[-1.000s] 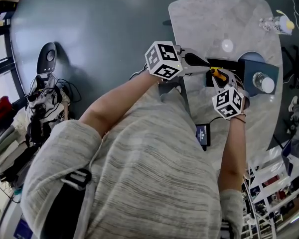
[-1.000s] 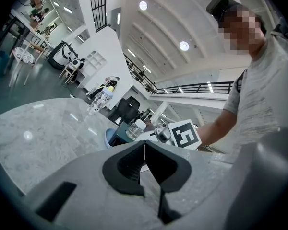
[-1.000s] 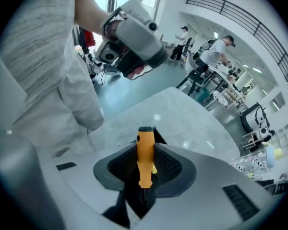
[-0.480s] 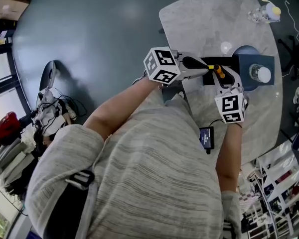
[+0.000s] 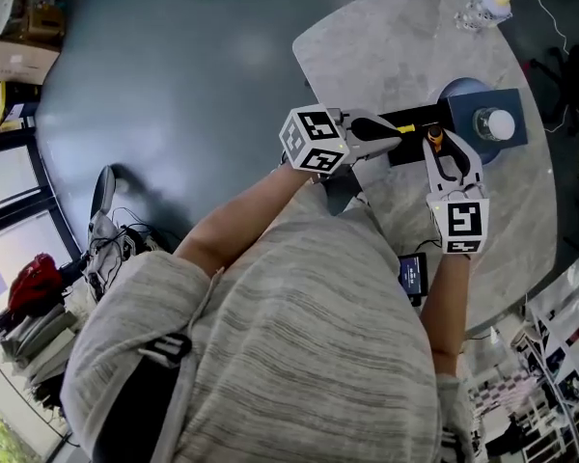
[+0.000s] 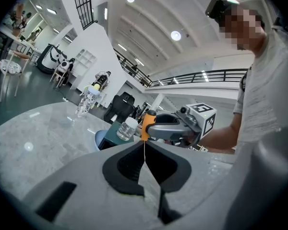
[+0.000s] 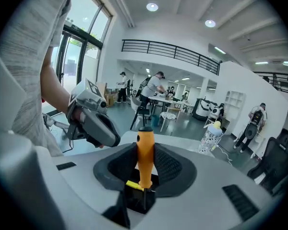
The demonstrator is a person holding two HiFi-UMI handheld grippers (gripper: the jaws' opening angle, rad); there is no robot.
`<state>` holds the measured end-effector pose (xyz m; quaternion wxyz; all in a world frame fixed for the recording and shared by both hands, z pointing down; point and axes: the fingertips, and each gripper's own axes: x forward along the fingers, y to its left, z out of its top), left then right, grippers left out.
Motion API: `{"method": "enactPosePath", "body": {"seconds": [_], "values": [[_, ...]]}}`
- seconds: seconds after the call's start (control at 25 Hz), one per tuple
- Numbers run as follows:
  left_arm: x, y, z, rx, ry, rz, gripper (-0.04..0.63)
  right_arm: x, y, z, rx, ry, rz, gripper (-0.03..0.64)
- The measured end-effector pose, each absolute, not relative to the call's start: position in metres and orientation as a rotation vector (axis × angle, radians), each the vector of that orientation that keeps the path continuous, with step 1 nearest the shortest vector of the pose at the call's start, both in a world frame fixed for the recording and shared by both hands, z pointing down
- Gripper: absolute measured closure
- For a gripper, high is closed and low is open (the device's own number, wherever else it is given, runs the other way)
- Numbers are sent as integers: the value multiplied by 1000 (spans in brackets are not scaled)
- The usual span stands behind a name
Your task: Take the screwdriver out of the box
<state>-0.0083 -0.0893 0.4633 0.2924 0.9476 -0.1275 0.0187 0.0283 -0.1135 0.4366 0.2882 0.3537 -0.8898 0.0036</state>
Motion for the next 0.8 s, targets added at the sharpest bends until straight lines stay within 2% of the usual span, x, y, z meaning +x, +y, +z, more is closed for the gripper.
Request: {"method": "enactPosePath", "body": {"seconds": [0.8], "values": [[39, -107, 511, 2585, -425, 516, 575, 104, -78, 431, 1276, -2401, 189, 514]]}}
